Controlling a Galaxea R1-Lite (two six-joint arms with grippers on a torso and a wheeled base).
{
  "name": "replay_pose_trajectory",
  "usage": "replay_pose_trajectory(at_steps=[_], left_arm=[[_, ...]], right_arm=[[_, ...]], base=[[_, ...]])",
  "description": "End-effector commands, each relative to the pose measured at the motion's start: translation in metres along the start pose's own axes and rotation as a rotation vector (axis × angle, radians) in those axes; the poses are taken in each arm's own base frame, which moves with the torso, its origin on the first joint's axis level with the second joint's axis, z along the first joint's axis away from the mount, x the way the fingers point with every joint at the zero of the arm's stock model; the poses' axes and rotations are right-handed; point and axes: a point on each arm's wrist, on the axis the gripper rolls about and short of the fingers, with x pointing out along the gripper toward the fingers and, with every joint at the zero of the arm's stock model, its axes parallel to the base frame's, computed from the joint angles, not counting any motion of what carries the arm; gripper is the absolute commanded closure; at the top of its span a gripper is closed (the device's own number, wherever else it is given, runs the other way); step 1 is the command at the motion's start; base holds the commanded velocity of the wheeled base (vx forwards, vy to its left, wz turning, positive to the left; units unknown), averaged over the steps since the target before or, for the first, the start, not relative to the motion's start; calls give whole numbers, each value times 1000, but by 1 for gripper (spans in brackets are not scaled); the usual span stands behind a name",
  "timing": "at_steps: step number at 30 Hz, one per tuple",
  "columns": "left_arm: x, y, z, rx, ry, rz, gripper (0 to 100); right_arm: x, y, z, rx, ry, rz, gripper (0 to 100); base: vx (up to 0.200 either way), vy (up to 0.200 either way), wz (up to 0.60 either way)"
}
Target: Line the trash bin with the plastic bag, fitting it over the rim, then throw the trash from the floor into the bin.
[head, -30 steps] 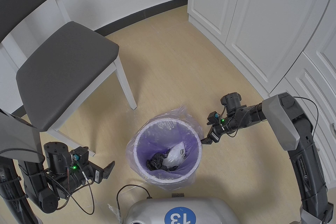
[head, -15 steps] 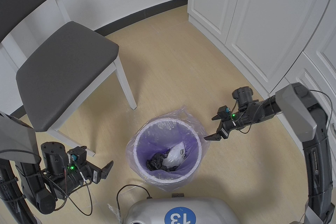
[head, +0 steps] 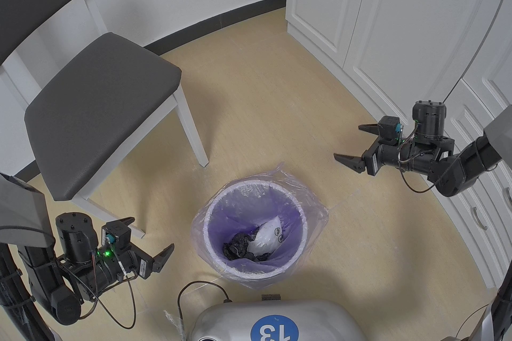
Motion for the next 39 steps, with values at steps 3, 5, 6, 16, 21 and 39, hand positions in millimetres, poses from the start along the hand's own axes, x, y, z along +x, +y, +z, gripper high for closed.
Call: replay_pose_trajectory(at_steps=[3,5,6,16,21,39], left_arm=[[17,13,-40,46,144,-65,0],[22,9,-49,45,186,-90,0],[21,7,-51,49,197,-103,0],[28,-9,-74,73,276,-245,0],[33,-24,-80,129,296,-323,0],[137,-13,-80,259,41,-250,0]], right_arm=[[-34,55,-9,245,-211,-218,0],[-31,55,-16,251,-203,-225,0],[-29,54,-17,252,-203,-226,0],[-25,53,-11,396,-269,-218,0],[-22,47,-19,424,-277,-243,0],[-51,45,-27,350,-225,-303,0]], base=[[0,0,0],[0,0,0],[0,0,0],[0,0,0],[0,0,0],[0,0,0]])
